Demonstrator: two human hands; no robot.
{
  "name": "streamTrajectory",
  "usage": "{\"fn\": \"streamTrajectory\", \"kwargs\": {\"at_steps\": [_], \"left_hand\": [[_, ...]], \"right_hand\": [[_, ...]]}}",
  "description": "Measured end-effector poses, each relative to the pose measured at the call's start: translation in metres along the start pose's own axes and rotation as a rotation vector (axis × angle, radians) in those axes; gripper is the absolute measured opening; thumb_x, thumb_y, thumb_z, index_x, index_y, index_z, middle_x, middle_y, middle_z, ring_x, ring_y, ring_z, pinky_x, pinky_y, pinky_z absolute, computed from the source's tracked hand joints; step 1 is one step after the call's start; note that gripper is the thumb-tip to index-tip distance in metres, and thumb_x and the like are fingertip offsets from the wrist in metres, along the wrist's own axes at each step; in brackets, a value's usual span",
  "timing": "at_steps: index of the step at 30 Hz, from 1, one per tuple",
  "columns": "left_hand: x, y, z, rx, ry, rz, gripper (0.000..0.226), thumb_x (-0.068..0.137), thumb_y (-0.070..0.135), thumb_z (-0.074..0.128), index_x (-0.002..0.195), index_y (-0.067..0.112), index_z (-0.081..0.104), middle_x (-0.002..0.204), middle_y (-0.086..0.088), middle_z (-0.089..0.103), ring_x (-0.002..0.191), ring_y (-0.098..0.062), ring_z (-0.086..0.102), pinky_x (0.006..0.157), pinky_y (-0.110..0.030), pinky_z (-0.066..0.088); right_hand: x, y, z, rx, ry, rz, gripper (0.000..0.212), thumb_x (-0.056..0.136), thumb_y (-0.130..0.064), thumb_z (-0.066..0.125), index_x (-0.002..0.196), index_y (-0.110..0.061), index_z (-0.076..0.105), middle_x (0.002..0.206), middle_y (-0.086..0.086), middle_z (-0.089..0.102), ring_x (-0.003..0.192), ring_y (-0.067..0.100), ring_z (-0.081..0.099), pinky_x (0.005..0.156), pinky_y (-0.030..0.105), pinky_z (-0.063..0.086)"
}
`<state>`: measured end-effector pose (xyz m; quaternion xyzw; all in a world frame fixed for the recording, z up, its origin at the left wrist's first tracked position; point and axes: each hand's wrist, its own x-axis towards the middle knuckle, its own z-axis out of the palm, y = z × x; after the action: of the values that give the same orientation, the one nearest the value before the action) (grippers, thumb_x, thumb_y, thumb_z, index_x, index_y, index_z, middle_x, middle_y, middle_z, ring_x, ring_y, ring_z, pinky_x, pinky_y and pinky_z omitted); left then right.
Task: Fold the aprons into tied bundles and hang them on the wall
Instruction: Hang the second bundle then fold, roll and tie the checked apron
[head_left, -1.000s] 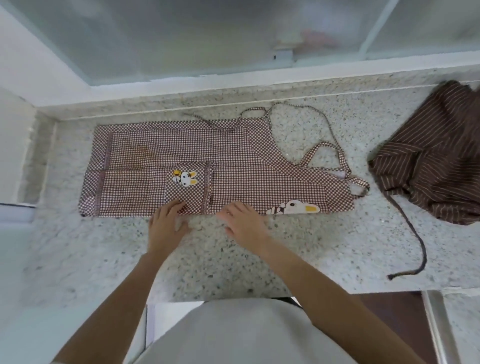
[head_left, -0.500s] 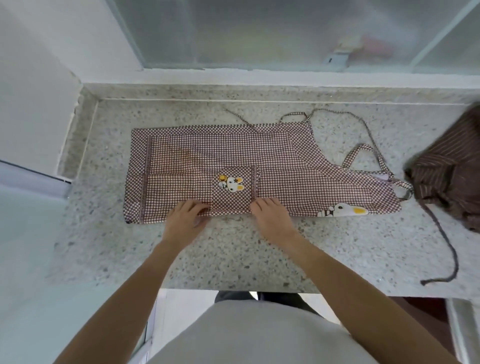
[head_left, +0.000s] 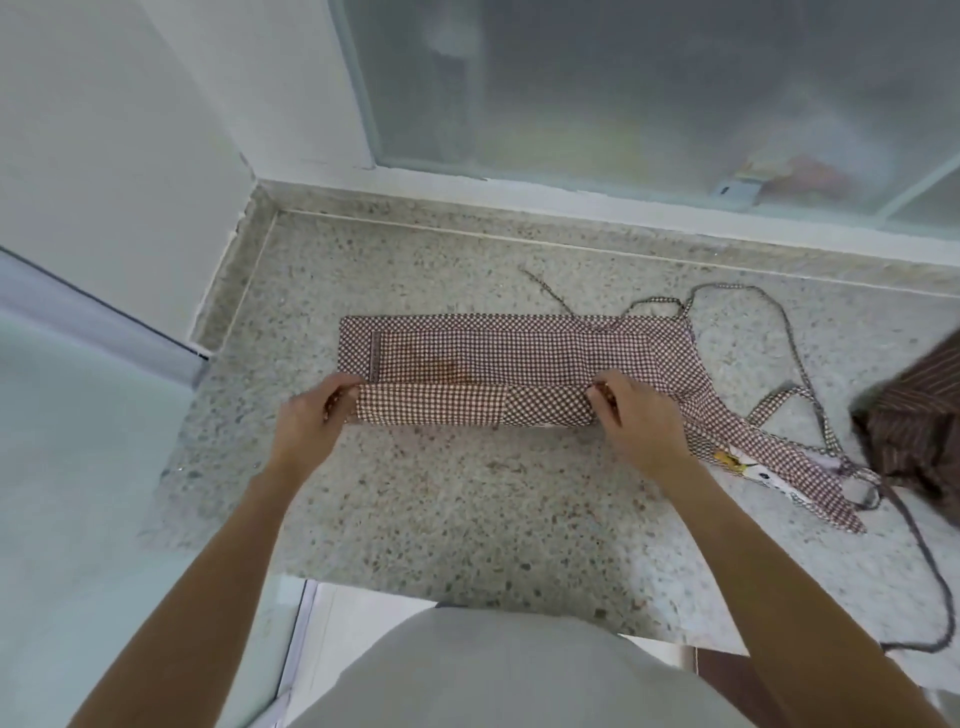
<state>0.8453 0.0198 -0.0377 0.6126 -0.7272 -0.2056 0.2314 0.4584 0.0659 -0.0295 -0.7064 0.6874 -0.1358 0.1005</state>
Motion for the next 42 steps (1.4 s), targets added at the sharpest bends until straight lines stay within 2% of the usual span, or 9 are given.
{"fn": "streamTrajectory", "kwargs": {"at_steps": [5,9,13,18,23,30,34,38,42], "left_hand": [[0.061,-0.012,-0.002,-0.288,0.123,-0.261,0.014,0.091,0.01,0.056,0.101,0.012,0.066,0.092,-0.003,0.067,0.082,-0.014,0.062,0.078,-0.027,0.049],[0.098,-0.013,0.012,-0.313,0.078,-0.364,0.013,0.089,0.008,0.058,0.099,0.011,0.066,0.093,-0.001,0.064,0.091,-0.02,0.061,0.08,-0.028,0.046],[0.12,-0.024,0.027,-0.267,0.029,-0.489,0.008,0.088,0.015,0.06,0.091,0.023,0.061,0.089,0.0,0.066,0.087,-0.021,0.063,0.078,-0.033,0.049],[0.13,-0.03,0.034,-0.024,-0.06,-0.597,0.018,0.086,0.019,0.06,0.101,0.01,0.064,0.096,-0.007,0.068,0.091,-0.025,0.061,0.074,-0.026,0.038],[0.121,-0.037,0.032,0.001,-0.078,-0.559,0.011,0.087,0.02,0.058,0.092,0.011,0.06,0.087,-0.011,0.066,0.087,-0.03,0.061,0.072,-0.026,0.037],[0.124,-0.047,0.036,0.122,-0.102,-0.479,0.013,0.09,0.025,0.057,0.101,0.018,0.059,0.1,-0.004,0.067,0.09,-0.027,0.063,0.074,-0.032,0.044],[0.129,-0.041,0.036,0.315,-0.156,-0.467,0.021,0.091,0.027,0.055,0.11,0.018,0.057,0.115,-0.006,0.057,0.108,-0.026,0.052,0.08,-0.04,0.045],[0.127,-0.01,0.043,0.276,-0.067,-0.26,0.025,0.088,0.019,0.055,0.113,0.017,0.059,0.117,-0.006,0.054,0.11,-0.023,0.047,0.078,-0.035,0.046],[0.116,0.048,0.084,0.149,-0.187,0.052,0.022,0.089,0.023,0.054,0.11,0.018,0.061,0.109,-0.001,0.06,0.103,-0.019,0.053,0.086,-0.034,0.049]], "right_hand": [[0.056,0.023,-0.005,0.076,-0.075,0.041,0.024,0.097,-0.021,0.043,0.104,-0.003,0.058,0.095,0.013,0.062,0.085,0.03,0.057,0.068,0.032,0.04],[0.106,0.034,0.009,-0.014,-0.16,0.092,0.022,0.097,-0.019,0.044,0.103,-0.004,0.058,0.099,0.013,0.062,0.087,0.03,0.058,0.078,0.038,0.047],[0.141,0.034,0.026,-0.081,-0.277,0.164,0.026,0.099,-0.025,0.04,0.111,-0.009,0.057,0.109,0.01,0.06,0.095,0.029,0.059,0.084,0.039,0.047],[0.165,0.031,0.042,-0.312,-0.349,0.151,0.032,0.097,-0.038,0.041,0.113,-0.018,0.06,0.109,0.007,0.06,0.097,0.027,0.059,0.085,0.037,0.044],[0.168,0.027,0.05,-0.461,-0.411,0.173,0.035,0.096,-0.043,0.043,0.115,-0.019,0.06,0.12,0.014,0.053,0.111,0.032,0.052,0.099,0.045,0.035],[0.165,0.024,0.055,-0.479,-0.36,0.184,0.036,0.095,-0.041,0.044,0.116,-0.016,0.061,0.122,0.015,0.052,0.111,0.033,0.052,0.1,0.045,0.036],[0.165,0.023,0.054,-0.422,-0.327,0.206,0.036,0.095,-0.04,0.045,0.115,-0.014,0.06,0.121,0.014,0.053,0.111,0.032,0.051,0.098,0.044,0.035],[0.152,0.026,0.048,-0.185,-0.174,0.177,0.029,0.094,-0.037,0.05,0.107,-0.013,0.059,0.112,0.01,0.059,0.108,0.031,0.052,0.098,0.043,0.034],[0.108,0.033,0.036,0.003,0.024,0.188,0.025,0.091,-0.03,0.057,0.104,-0.009,0.06,0.106,0.011,0.061,0.101,0.032,0.054,0.089,0.045,0.044]]}}
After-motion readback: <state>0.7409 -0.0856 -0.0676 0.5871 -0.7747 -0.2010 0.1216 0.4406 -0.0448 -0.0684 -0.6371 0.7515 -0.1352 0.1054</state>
